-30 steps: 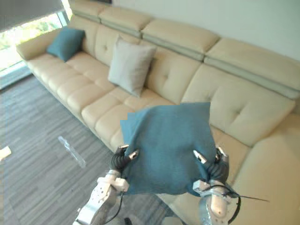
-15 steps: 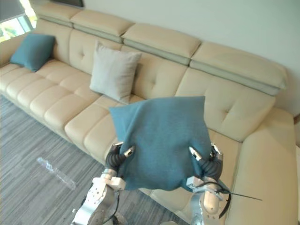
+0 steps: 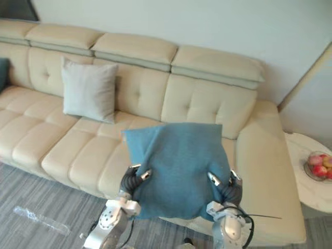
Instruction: Pick up cushions and gather them together orderly.
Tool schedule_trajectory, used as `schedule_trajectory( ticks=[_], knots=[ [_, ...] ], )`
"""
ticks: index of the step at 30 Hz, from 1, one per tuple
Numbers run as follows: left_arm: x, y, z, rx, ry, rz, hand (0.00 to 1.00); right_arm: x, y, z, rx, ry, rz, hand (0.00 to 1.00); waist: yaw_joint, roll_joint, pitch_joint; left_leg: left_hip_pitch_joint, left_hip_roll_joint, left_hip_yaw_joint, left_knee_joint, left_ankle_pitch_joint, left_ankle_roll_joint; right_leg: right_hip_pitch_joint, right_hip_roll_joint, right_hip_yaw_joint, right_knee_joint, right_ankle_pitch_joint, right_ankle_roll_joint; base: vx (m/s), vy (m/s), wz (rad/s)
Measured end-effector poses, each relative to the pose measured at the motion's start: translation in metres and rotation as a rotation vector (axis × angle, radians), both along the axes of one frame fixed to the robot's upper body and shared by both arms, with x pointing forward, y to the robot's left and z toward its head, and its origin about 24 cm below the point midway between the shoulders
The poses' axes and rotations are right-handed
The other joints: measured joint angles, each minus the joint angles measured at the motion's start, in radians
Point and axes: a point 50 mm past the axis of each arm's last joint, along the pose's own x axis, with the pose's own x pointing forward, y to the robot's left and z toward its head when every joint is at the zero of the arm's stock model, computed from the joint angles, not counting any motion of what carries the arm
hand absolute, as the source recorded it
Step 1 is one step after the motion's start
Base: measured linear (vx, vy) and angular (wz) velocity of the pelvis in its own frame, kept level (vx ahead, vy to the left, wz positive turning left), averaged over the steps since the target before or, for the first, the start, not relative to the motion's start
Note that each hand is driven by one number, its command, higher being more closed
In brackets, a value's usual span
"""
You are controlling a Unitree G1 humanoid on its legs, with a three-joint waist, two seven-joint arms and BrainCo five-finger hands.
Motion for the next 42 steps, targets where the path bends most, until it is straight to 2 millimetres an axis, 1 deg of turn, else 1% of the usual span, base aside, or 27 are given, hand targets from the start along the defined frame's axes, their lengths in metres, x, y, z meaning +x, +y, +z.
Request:
schedule_trajectory(
  ticks=[1,2,3,4,5,6,7,10,11,12,13,14,15,16,17,18,20,21,22,23,24,25,29,31,36,39,42],
  knots=[
    [0.001,0.002,0.000,0.002,-0.001,0.010,1.00,0.001,0.002,0.000,0.002,-0.001,0.011,1.00,-0.002,-0.001,0.002,0.016,0.006,0.027,-0.001,-0.007,0.000,-0.022,-0.003,-0.056,0.031,0.006,0.004,-0.04,0.030,-0.98],
    [0.002,0.008,0.000,0.006,-0.002,0.034,1.00,0.004,0.007,0.000,-0.001,-0.002,0.042,1.00,0.000,0.012,0.015,0.057,0.011,0.076,-0.017,-0.029,-0.007,-0.045,-0.021,-0.201,0.043,0.009,-0.013,-0.03,0.027,-0.89],
    [0.003,0.010,0.000,0.007,-0.003,0.042,1.00,0.006,0.008,-0.001,0.001,-0.002,0.051,1.00,0.000,0.014,0.015,0.065,0.011,0.086,-0.021,-0.030,-0.008,-0.046,-0.027,-0.242,0.042,0.005,-0.023,-0.03,0.022,-0.80],
    [0.005,0.014,0.001,0.009,-0.008,0.059,1.00,0.011,0.011,-0.004,0.004,0.006,0.071,1.00,-0.016,0.010,0.012,0.073,0.006,0.096,-0.025,-0.034,-0.013,-0.047,-0.036,-0.339,0.029,-0.012,-0.056,-0.01,0.010,-0.30],
    [0.005,0.015,0.002,0.010,-0.011,0.060,1.00,0.012,0.011,-0.005,0.005,0.011,0.074,1.00,-0.021,0.005,0.008,0.070,0.000,0.095,-0.026,-0.037,-0.017,-0.046,-0.037,-0.366,0.017,-0.018,-0.069,0.00,-0.029,-0.36],
    [0.005,0.015,0.002,0.009,-0.015,0.059,1.00,0.014,0.011,-0.007,0.002,0.016,0.079,1.00,-0.022,-0.002,0.004,0.055,-0.014,0.093,-0.027,-0.042,-0.026,-0.045,-0.039,-0.384,-0.006,-0.054,-0.101,0.03,-0.069,-0.29],
    [0.005,0.014,0.002,0.008,-0.015,0.059,1.00,0.015,0.011,-0.006,0.001,0.012,0.083,1.00,-0.021,-0.004,0.000,0.054,-0.018,0.086,-0.023,-0.047,-0.034,-0.043,-0.036,-0.374,-0.021,-0.078,-0.094,0.09,-0.095,-0.37],
    [0.003,0.011,0.002,-0.003,-0.008,0.056,1.00,0.012,0.008,-0.008,-0.015,0.027,0.085,1.00,-0.020,0.056,0.017,0.058,0.036,0.062,0.025,-0.045,-0.049,-0.019,0.011,-0.388,-0.026,-0.089,-0.103,0.18,-0.088,-0.16],
    [0.003,0.011,0.001,-0.007,-0.002,0.057,1.00,0.008,0.008,-0.010,-0.009,0.042,0.081,1.00,-0.021,0.070,0.026,0.038,0.086,0.028,0.145,-0.047,-0.047,0.020,0.029,-0.402,-0.029,-0.099,-0.114,0.30,-0.150,-0.07],
    [0.002,0.010,0.001,-0.010,0.001,0.059,1.00,0.006,0.008,-0.011,-0.009,0.046,0.079,1.00,-0.019,0.074,0.028,0.020,0.115,0.002,0.224,-0.046,-0.045,0.042,0.039,-0.408,-0.033,-0.103,-0.120,0.25,-0.125,-0.11],
    [0.001,0.009,0.000,-0.018,0.006,0.062,1.00,0.003,0.007,-0.008,-0.014,0.041,0.079,1.00,-0.012,0.081,0.031,-0.005,0.154,-0.030,0.337,-0.031,-0.023,0.073,0.057,-0.409,-0.033,-0.117,-0.130,0.27,-0.171,-0.31],
    [-0.001,0.009,0.000,-0.028,0.010,0.070,1.00,0.000,0.007,0.001,-0.021,0.009,0.080,1.00,0.001,0.086,0.031,-0.037,0.192,-0.068,0.470,0.015,0.014,0.106,0.073,-0.396,-0.028,-0.150,-0.141,0.23,-0.106,-0.39],
    [-0.003,0.009,0.000,-0.035,0.013,0.078,1.00,-0.001,0.008,0.005,-0.024,-0.009,0.083,1.00,0.001,0.088,0.032,-0.053,0.203,-0.088,0.518,0.050,0.021,0.120,0.076,-0.388,-0.027,-0.158,-0.148,0.27,-0.076,-0.52],
    [-0.004,0.010,0.002,-0.045,0.008,0.087,1.00,-0.003,0.009,0.013,-0.025,-0.042,0.083,1.00,0.008,0.069,0.033,-0.091,0.209,-0.117,0.604,0.122,0.027,0.137,0.067,-0.359,-0.032,-0.177,-0.156,0.16,0.003,-0.36],
    [-0.004,0.009,0.004,-0.052,0.000,0.085,1.00,-0.003,0.009,0.016,-0.031,-0.056,0.082,1.00,0.014,0.071,0.031,-0.100,0.207,-0.125,0.618,0.096,0.025,0.139,0.064,-0.348,-0.031,-0.182,-0.157,0.19,0.037,-0.38],
    [-0.003,0.007,0.009,-0.070,-0.022,0.080,1.00,-0.003,0.007,0.021,-0.039,-0.079,0.077,1.00,0.017,0.076,0.029,-0.117,0.192,-0.147,0.605,0.012,0.024,0.146,0.060,-0.336,-0.032,-0.197,-0.169,0.18,0.057,-0.27],
    [-0.002,0.005,0.014,-0.086,-0.041,0.083,1.00,-0.002,0.008,0.023,-0.038,-0.088,0.072,1.00,0.023,0.070,0.032,-0.133,0.137,-0.184,0.517,-0.077,0.040,0.164,0.044,-0.315,-0.035,-0.204,-0.169,0.19,0.074,-0.25],
    [-0.002,0.004,0.014,-0.089,-0.042,0.084,1.00,-0.002,0.008,0.022,-0.037,-0.086,0.069,1.00,0.026,0.064,0.036,-0.144,0.090,-0.225,0.440,-0.099,0.035,0.184,0.030,-0.309,-0.049,-0.201,-0.160,0.19,0.134,-0.26],
    [-0.002,0.004,0.014,-0.089,-0.042,0.084,1.00,-0.002,0.008,0.023,-0.038,-0.087,0.068,1.00,0.035,0.059,0.034,-0.155,0.038,-0.284,0.347,-0.098,0.031,0.189,0.017,-0.299,-0.052,-0.205,-0.150,0.19,0.168,-0.34],
    [-0.002,0.004,0.014,-0.089,-0.041,0.085,1.00,0.000,0.007,0.023,-0.041,-0.088,0.071,1.00,0.042,0.062,0.033,-0.153,0.001,-0.334,0.251,-0.078,0.021,0.190,0.012,-0.289,-0.048,-0.210,-0.136,0.17,0.238,-0.43],
    [-0.003,0.005,0.013,-0.091,-0.035,0.088,1.00,0.001,0.006,0.022,-0.052,-0.083,0.079,1.00,0.044,0.085,0.019,-0.152,-0.019,-0.376,0.126,0.021,0.031,0.190,0.025,-0.278,-0.048,-0.222,-0.106,0.19,0.291,-0.46],
    [-0.005,0.008,0.010,-0.076,-0.025,0.091,1.00,0.004,0.008,0.016,-0.051,-0.058,0.088,1.00,0.043,0.080,0.010,-0.143,-0.025,-0.375,0.122,0.025,-0.017,0.196,0.020,-0.258,-0.044,-0.235,-0.082,0.25,0.306,-0.30],
    [-0.008,0.014,0.006,-0.041,-0.012,0.085,1.00,0.002,0.014,0.008,-0.042,-0.021,0.081,1.00,0.039,-0.007,-0.010,-0.113,-0.106,-0.346,0.064,0.017,0.009,0.199,-0.059,-0.248,-0.066,-0.229,-0.068,0.17,0.190,-0.05],
    [-0.009,0.015,0.006,-0.037,-0.012,0.084,1.00,0.002,0.014,0.007,-0.052,-0.015,0.083,1.00,0.040,-0.015,-0.015,-0.097,-0.123,-0.338,0.038,0.021,0.018,0.200,-0.074,-0.247,-0.067,-0.227,-0.064,0.09,0.079,0.01],
    [-0.009,0.014,0.005,-0.029,-0.010,0.077,1.00,0.002,0.014,0.002,-0.076,0.012,0.089,1.00,0.038,-0.004,-0.038,-0.078,-0.139,-0.344,-0.017,0.040,0.022,0.208,-0.081,-0.251,-0.105,-0.221,-0.057,0.07,-0.012,0.02],
    [-0.011,0.013,0.002,0.009,-0.010,0.057,1.00,0.001,0.013,-0.012,-0.080,0.073,0.089,1.00,0.034,0.000,-0.041,-0.056,-0.139,-0.360,-0.092,0.086,0.015,0.213,-0.070,-0.258,-0.124,-0.207,-0.060,0.02,-0.057,0.09],
    [-0.012,0.014,-0.006,0.032,0.020,0.054,1.00,0.003,0.011,-0.015,-0.130,0.102,0.099,1.00,0.033,0.011,-0.046,-0.045,-0.132,-0.376,-0.183,0.140,0.012,0.191,-0.052,-0.260,-0.138,-0.180,-0.061,-0.02,-0.072,0.03]
  ],
)
